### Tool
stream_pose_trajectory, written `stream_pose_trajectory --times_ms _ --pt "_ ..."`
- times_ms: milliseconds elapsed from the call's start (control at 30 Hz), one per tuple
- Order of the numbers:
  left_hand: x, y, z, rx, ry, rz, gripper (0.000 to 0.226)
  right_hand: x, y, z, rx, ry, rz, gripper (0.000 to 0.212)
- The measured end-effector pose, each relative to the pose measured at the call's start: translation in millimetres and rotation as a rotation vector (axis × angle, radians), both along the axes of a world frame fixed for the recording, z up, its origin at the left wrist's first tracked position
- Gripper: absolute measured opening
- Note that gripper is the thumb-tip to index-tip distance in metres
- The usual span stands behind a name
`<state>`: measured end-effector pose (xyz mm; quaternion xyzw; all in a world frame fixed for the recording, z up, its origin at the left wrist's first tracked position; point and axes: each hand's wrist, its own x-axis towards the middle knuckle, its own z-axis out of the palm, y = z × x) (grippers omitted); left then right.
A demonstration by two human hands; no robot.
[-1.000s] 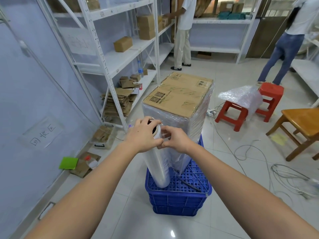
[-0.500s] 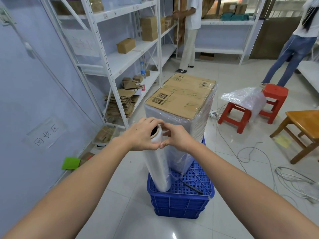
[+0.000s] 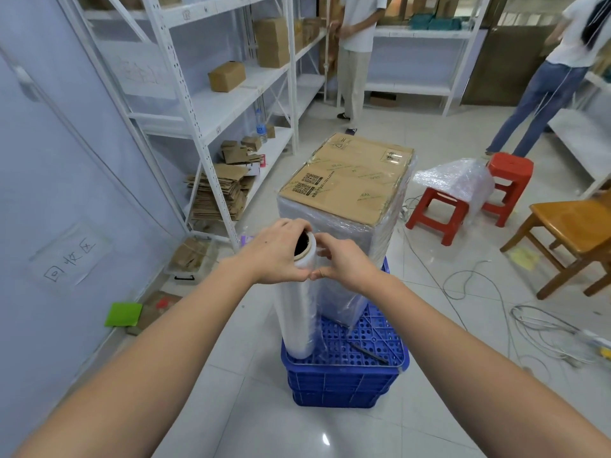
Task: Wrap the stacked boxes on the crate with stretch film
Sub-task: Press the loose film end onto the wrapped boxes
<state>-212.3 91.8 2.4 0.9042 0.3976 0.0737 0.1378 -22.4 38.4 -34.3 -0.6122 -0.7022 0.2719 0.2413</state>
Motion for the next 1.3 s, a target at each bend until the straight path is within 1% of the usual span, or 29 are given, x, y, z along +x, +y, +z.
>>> stream_pose_trajectory --times_ms 100,167,200,267,333,400,467,567,667,733,800,867,933,1033,1100,1133,1200,1300 --pt "7 0 -8 0.080 0.013 -0.011 0.086 11 1 8 0.105 -0.241 -0.033 0.071" --pt "11 1 -11 0.108 0.019 0.006 0.084 23 0 16 0.259 -0.331 -0.065 0.059" --pt "12 1 -11 0.118 0.018 0.016 0.083 29 0 20 0.347 -0.374 -0.095 0.057" --pt "13 1 -11 0.138 0.004 0.029 0.078 40 2 24 0.442 -0.502 -0.175 0.068" --pt "13 0 -10 0.151 -0.009 0.027 0.075 48 5 24 0.348 -0.604 -0.223 0.085" --pt "13 -1 -10 0.160 -0.014 0.029 0.074 51 6 18 0.239 -0.662 -0.220 0.098" --pt "12 -2 -13 0.140 -0.036 0.066 0.075 52 5 11 0.223 -0.696 -0.218 0.102" --pt "8 -4 -20 0.065 -0.143 0.168 0.076 48 5 8 0.219 -0.687 -0.243 0.098" --pt "4 -8 -26 0.062 -0.248 0.191 0.080 40 6 11 0.226 -0.723 -0.243 0.097" --pt "4 -9 -29 0.056 -0.307 0.190 0.090 30 5 16 0.288 -0.707 -0.140 0.096" --pt "1 -8 -29 0.008 -0.334 0.170 0.106 16 1 21 0.281 -0.573 0.016 0.097" --pt "-5 -5 -28 -0.051 -0.323 0.122 0.119 2 -2 23 0.234 -0.462 0.124 0.099" --pt "-13 -3 -27 -0.090 -0.303 0.076 0.125 -8 -2 20 0.226 -0.417 0.175 0.096" --pt "-25 -1 -23 -0.123 -0.245 0.020 0.131 -20 -3 17 0.216 -0.332 0.165 0.077" --pt "-29 1 -20 -0.100 -0.174 -0.027 0.131 -27 -6 20 0.197 -0.320 0.117 0.067" --pt "-31 2 -19 -0.075 -0.141 -0.047 0.130 -31 -7 22 0.183 -0.328 0.091 0.067" --pt "-34 4 -19 -0.042 -0.109 -0.069 0.128 -38 -8 22 0.151 -0.336 0.047 0.074" --pt "-39 4 -21 -0.054 -0.107 -0.062 0.126 -52 -9 16 0.117 -0.245 -0.039 0.085"
